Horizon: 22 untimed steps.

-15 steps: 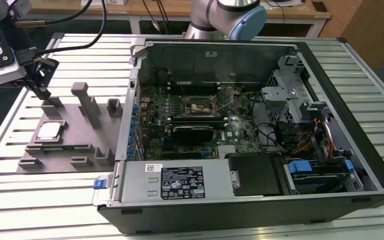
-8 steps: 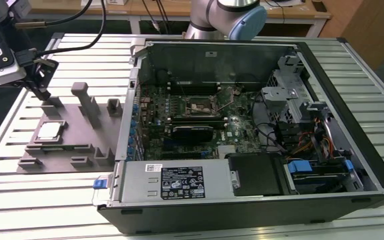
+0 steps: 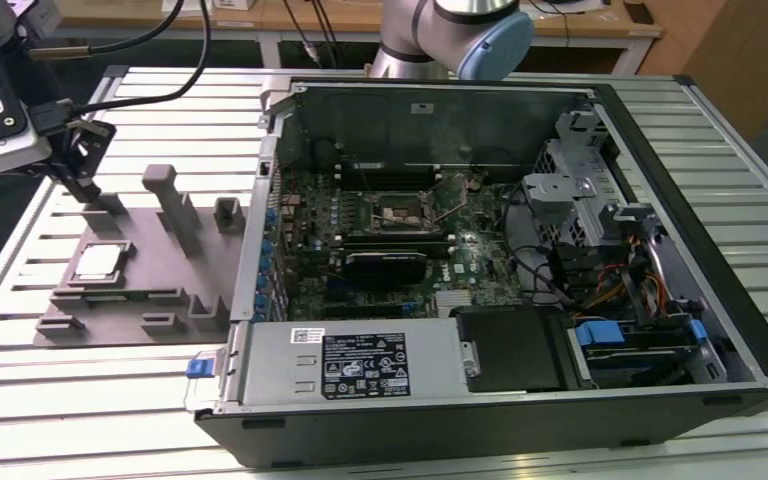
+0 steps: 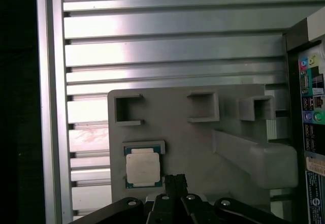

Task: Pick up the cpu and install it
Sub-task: 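Pick up the cpu and move it towards the insertion slot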

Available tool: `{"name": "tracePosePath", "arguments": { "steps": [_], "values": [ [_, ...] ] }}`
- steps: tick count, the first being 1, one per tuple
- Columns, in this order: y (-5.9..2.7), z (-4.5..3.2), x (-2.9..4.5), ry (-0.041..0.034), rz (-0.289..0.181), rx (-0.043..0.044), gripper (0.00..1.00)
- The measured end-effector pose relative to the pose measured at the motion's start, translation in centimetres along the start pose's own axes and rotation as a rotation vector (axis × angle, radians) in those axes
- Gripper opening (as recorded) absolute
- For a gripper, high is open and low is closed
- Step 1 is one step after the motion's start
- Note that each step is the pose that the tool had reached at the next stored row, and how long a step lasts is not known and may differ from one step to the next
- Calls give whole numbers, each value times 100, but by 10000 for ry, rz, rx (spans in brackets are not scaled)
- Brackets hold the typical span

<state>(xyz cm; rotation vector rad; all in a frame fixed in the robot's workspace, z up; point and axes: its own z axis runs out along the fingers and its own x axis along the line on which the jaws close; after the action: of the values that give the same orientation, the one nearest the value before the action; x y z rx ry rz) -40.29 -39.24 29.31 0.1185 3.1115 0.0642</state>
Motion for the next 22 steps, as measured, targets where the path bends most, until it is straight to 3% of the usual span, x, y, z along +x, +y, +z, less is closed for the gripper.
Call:
{"name": "tracePosePath", "arguments": {
  "steps": [13, 22],
  "values": [
    [-6, 77, 37, 1, 0, 1, 11],
    [-13, 130, 105, 0, 0, 1, 11]
  ]
}}
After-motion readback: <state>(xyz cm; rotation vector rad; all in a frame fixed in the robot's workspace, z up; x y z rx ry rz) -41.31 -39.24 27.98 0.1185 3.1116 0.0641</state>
